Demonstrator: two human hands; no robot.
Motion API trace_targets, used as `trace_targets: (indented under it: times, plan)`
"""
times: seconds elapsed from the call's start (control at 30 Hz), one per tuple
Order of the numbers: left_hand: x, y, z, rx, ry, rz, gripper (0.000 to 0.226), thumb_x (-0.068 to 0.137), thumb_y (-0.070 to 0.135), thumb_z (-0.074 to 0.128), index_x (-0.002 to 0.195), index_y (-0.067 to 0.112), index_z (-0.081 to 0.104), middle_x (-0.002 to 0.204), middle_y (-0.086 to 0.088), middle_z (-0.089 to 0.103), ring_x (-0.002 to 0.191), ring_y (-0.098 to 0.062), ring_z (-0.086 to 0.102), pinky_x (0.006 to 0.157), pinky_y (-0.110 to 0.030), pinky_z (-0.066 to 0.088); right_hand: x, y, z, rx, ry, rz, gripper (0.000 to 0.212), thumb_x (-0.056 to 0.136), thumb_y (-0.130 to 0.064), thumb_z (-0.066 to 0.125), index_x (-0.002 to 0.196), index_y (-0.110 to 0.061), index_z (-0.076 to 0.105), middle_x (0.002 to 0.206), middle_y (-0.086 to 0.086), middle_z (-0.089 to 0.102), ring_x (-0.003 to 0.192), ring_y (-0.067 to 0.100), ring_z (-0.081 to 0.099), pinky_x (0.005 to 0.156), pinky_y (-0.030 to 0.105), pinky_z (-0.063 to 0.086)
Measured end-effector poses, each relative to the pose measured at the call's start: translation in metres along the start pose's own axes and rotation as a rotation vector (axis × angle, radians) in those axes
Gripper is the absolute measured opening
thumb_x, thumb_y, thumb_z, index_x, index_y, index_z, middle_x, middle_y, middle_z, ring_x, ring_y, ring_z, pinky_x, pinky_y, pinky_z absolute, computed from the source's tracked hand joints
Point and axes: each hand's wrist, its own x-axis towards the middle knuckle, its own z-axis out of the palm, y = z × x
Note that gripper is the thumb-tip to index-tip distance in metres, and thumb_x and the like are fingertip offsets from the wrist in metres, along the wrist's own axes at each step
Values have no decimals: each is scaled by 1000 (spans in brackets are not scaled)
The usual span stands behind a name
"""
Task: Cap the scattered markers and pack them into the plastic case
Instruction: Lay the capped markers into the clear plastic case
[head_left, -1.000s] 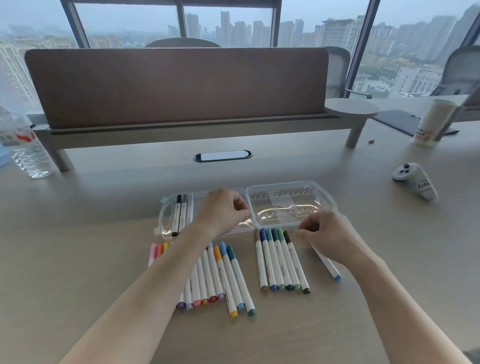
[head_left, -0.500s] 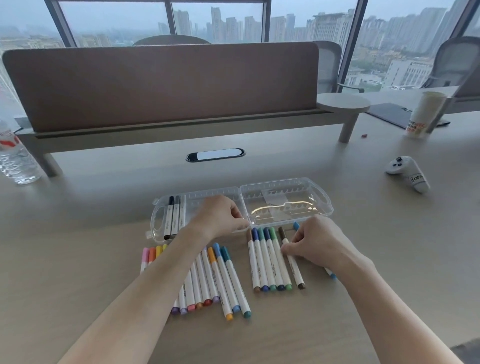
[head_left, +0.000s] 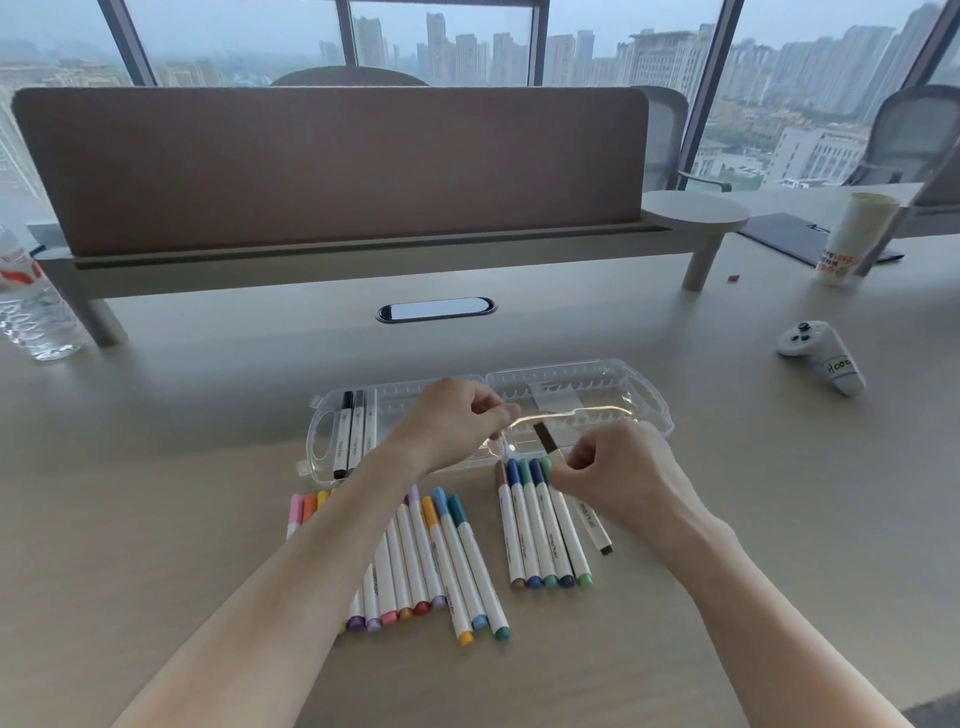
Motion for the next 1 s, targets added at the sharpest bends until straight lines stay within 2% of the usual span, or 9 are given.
trace_targets:
  times: [0.13,0.33,0.4,0.5,0.57,0.7,0.83,0.9,1.0]
  plan:
    - [-2,2,-9,-139,-6,3,27,95,45,64,95,21,77,80,8,73,67,4,62,62,-11,45,4,-27,2,51,38,-88,25,70,-30,69,54,-12,64,54,4,64,48,13,56,55,34,53]
    - [-8,-19,-39,-212,120,-13,17,97,30,65,94,19,78,68,17,68,59,13,60,54,-3,41,14,-65,22,138,-30,-189,23,79,-24,71,60,-12,66,55,4,64,43,5,46,47,12,40]
    - [-8,-28,-50,-206,181,-47,19,97,31,65,92,18,77,71,11,69,60,6,60,57,-8,45,17,-78,29,165,-63,-204,17,81,-24,71,66,-16,68,57,-1,66,44,3,51,48,13,43]
    - [-1,-47,-68,-287,278,-136,24,95,31,68,88,10,78,79,-9,73,66,-12,58,71,-31,54,23,-93,39,196,-101,-217,6,80,-25,71,77,-20,68,62,-5,67,51,5,60,52,23,53]
    - [5,-59,-81,-329,335,-176,25,94,30,70,86,8,77,75,-12,71,65,-15,57,70,-34,53,25,-102,46,179,-133,-252,6,82,-26,71,84,-22,67,69,-7,67,59,8,61,57,23,51]
    - [19,-80,-99,-353,366,-222,19,91,26,74,94,7,75,88,-10,75,68,-13,66,73,-28,59,30,-118,65,186,-186,-309,15,87,-25,70,99,-17,67,75,-4,67,65,9,60,68,28,57]
    - [37,-98,-99,-194,343,-237,19,87,31,77,87,13,75,78,-2,76,74,-17,72,72,-32,61,40,-130,84,253,-234,-269,39,89,-26,72,124,-16,57,74,-1,71,61,5,62,64,20,50]
    - [43,-102,-97,-100,318,-223,16,89,29,75,85,14,76,72,2,73,67,-13,68,66,-28,56,45,-132,94,225,-228,-262,46,89,-28,72,130,-14,55,83,0,72,71,8,64,74,26,55]
    - [50,-105,-95,11,283,-178,11,89,23,74,90,13,80,77,5,73,72,-9,64,75,-27,52,50,-133,101,165,-211,-254,50,89,-30,72,133,-13,55,99,4,73,87,14,67,83,28,54]
